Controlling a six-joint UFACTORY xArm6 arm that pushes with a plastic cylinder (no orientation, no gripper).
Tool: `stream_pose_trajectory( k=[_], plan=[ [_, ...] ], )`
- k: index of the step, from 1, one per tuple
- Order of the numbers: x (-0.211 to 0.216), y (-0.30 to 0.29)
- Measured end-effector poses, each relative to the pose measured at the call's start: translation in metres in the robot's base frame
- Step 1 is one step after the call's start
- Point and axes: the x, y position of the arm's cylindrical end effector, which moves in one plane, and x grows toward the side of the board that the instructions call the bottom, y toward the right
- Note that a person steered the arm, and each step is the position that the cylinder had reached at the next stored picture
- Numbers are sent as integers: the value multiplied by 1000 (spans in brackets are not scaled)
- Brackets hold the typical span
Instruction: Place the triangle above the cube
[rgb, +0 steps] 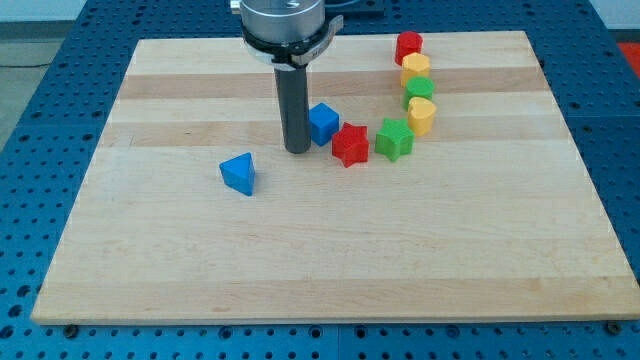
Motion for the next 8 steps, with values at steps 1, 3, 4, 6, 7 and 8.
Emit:
stream_pose_trajectory(
  k=[1, 3, 4, 6, 7, 8],
  plan=[
    [21, -1],
    [60, -53],
    [60, -95],
    [48, -129],
    [34, -113],
    [15, -96]
  ],
)
